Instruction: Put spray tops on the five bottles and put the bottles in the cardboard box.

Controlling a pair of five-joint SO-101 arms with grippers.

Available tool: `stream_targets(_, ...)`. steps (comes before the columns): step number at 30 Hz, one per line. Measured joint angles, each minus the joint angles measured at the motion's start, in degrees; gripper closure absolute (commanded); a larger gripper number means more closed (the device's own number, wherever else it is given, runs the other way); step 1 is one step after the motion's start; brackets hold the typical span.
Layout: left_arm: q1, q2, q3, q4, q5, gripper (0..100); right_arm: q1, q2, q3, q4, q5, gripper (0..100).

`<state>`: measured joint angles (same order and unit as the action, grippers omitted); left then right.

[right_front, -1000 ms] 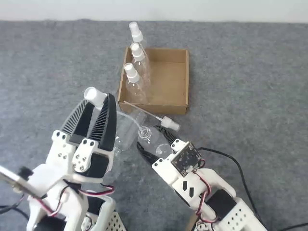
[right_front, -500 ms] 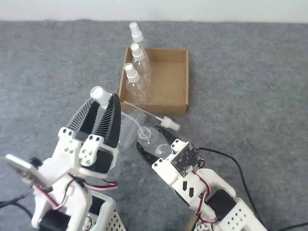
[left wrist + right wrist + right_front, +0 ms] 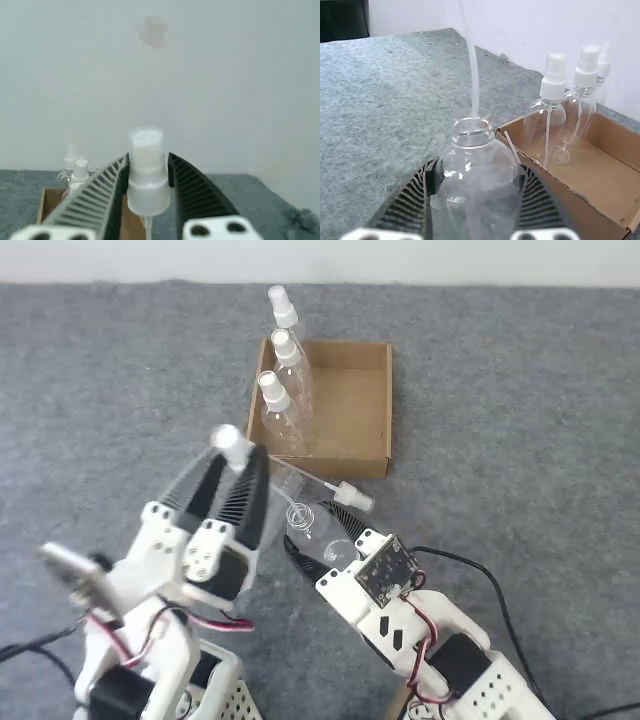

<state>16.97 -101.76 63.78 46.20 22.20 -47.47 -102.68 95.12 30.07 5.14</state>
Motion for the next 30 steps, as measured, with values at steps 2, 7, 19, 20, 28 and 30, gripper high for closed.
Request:
stream_targets(2, 2.2, 0.0, 1.85, 0.0, -2.46, 99, 0.0, 0.0, 0.0, 0.0, 0.0, 98.0)
stream_targets(7, 6.77, 0.0, 5.8, 0.09, -5.8, 99, 0.0, 0.0, 0.0, 0.0, 0.0, 98.0)
stream_targets(19, 7.21, 0.09, 10.99, 0.09, -6.33, 99, 2.9, 0.0, 0.0, 0.0, 0.0, 98.0)
stream_targets(20, 7.21, 0.09, 11.34, 0.09, -6.33, 99, 2.9, 0.0, 0.0, 0.0, 0.0, 98.0)
stream_targets(28, 7.65, 0.26, 12.75, 0.09, -6.24, 98, 2.9, 0.0, 0.0, -0.62, 0.0, 98.0)
stream_targets(30, 9.32, 0.09, 13.01, 0.09, -6.77, 98, 2.9, 0.0, 0.0, -0.62, 0.0, 98.0)
